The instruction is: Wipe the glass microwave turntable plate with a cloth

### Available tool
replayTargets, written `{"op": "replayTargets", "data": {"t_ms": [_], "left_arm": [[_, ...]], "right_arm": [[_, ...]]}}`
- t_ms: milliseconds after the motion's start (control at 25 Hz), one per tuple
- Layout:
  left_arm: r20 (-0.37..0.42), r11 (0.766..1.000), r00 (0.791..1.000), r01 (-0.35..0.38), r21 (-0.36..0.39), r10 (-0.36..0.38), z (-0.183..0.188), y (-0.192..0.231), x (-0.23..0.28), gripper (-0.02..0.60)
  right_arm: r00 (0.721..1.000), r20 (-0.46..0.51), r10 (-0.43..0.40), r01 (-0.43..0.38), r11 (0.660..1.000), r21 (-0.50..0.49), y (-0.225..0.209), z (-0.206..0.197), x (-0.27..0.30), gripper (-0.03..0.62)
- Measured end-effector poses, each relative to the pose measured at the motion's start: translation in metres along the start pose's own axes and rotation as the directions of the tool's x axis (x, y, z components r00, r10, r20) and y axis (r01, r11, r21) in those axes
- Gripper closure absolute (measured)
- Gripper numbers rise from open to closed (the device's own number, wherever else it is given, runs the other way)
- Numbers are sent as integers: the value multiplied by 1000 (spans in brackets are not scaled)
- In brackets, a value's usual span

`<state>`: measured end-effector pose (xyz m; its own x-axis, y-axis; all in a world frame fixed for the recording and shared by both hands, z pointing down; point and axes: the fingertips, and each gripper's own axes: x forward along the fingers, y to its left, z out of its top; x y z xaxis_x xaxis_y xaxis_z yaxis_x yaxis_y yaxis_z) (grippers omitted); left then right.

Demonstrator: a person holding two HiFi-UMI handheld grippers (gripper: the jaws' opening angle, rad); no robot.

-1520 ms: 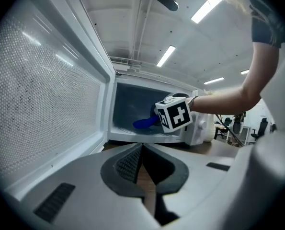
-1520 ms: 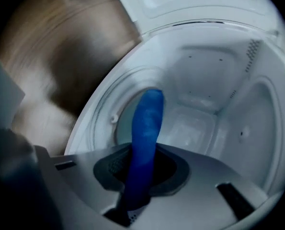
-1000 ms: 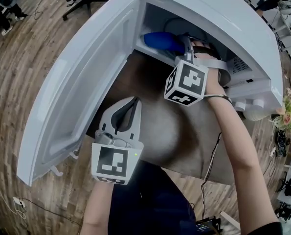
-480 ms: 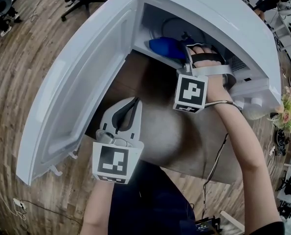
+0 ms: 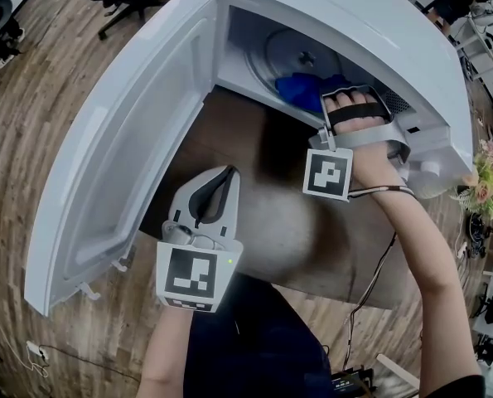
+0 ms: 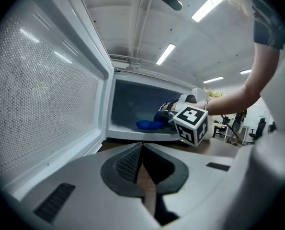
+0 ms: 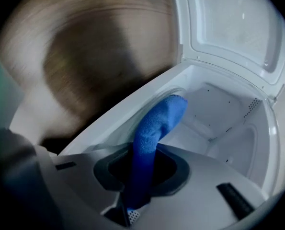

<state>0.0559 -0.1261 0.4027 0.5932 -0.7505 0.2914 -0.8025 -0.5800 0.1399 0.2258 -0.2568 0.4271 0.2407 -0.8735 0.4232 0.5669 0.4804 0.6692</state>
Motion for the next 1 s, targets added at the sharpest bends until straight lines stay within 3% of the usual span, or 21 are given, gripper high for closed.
{"op": "replayTargets", "data": {"t_ms": [160, 400, 1000], "left_arm": [[-8, 1000, 1000, 9, 11, -9, -1, -3, 1, 577], [-13, 1000, 1000, 16, 12, -16, -3, -6, 0, 577], [-48, 999, 999, 19, 36, -18, 0, -9, -15, 577]], "right_arm": [[992, -85, 94, -101, 992, -81, 22, -14, -2, 539], [959, -159, 234, -249, 965, -78, 42, -25, -3, 539], [953, -156, 259, -275, 957, -90, 45, -21, -22, 539]]}}
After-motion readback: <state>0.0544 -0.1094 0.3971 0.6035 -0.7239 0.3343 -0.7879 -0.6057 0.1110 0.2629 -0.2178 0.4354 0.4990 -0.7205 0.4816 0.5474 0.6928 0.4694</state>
